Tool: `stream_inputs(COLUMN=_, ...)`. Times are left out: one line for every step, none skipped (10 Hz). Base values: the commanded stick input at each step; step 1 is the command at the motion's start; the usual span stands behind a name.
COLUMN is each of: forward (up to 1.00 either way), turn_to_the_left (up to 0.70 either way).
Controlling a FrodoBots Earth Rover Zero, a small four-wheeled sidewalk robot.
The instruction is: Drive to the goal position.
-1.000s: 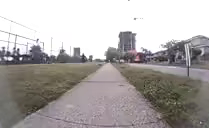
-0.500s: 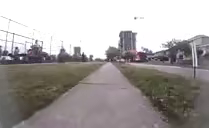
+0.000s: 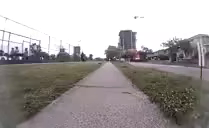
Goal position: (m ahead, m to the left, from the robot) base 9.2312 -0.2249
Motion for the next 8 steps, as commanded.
stream_inputs(forward=0.7, turn_to_the_left=0.0)
stream_inputs(forward=0.7, turn_to_the_left=0.0)
stream_inputs(forward=0.7, turn_to_the_left=0.0)
stream_inputs(forward=0.7, turn_to_the_left=0.0)
stream_inputs(forward=0.7, turn_to_the_left=0.0)
stream_inputs(forward=0.7, turn_to_the_left=0.0)
stream_inputs(forward=0.7, turn_to_the_left=0.0)
stream_inputs(forward=0.7, turn_to_the_left=0.0)
